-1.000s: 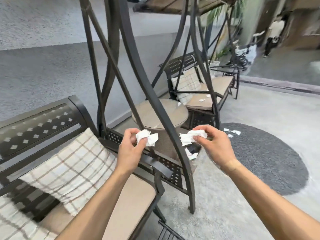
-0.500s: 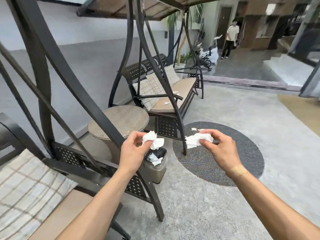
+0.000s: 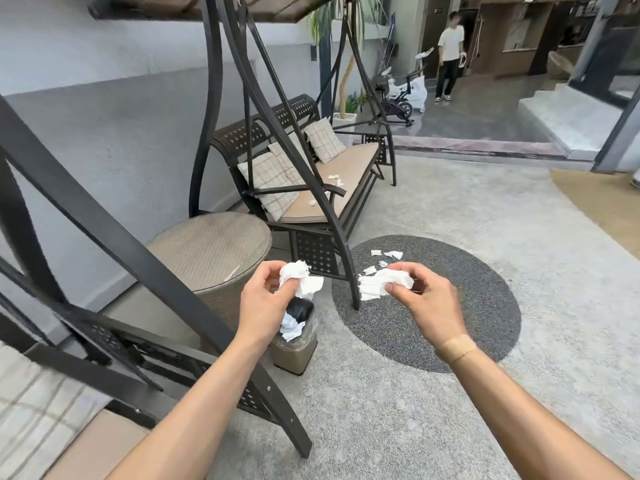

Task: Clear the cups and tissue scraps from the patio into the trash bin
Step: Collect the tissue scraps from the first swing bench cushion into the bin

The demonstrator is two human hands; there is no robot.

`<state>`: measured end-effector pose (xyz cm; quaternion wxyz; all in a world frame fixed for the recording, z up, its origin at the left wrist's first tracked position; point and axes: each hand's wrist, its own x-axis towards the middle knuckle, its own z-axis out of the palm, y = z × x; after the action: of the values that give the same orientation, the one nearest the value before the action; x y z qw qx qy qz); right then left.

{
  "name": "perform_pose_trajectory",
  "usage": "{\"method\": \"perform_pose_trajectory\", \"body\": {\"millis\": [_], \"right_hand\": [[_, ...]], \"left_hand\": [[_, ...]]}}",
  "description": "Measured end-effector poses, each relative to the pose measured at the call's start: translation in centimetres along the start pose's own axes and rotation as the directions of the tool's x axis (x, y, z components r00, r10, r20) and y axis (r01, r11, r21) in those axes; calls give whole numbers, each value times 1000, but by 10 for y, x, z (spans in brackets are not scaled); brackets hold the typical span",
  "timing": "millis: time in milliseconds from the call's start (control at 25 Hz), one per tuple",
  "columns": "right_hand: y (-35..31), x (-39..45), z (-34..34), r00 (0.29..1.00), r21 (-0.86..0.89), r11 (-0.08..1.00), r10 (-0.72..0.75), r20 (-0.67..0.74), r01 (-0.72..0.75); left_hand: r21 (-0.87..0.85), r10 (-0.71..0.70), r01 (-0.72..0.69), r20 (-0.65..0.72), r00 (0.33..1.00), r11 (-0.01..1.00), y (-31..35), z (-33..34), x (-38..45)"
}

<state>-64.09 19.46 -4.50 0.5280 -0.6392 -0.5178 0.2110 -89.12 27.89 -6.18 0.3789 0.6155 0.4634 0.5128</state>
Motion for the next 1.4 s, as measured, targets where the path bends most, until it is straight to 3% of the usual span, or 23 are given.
{"method": "perform_pose_trajectory", "body": {"millis": [600, 960, 1200, 1400], "right_hand": [[48, 239, 86, 999, -44, 999, 28, 23, -27], [104, 388, 117, 999, -22, 1000, 5, 52, -4], [136, 528, 138, 971, 37, 999, -36, 238, 28], [144, 592, 209, 904, 98, 994, -84, 419, 47]], "left_hand": [[-91, -37, 35, -22, 999, 995, -66, 46, 232], [-27, -32, 30, -87, 996, 999, -104, 105, 353], [-11, -117, 117, -231, 966, 993, -127, 150, 441], [-23, -185, 190, -367, 912, 982, -150, 139, 474]]}}
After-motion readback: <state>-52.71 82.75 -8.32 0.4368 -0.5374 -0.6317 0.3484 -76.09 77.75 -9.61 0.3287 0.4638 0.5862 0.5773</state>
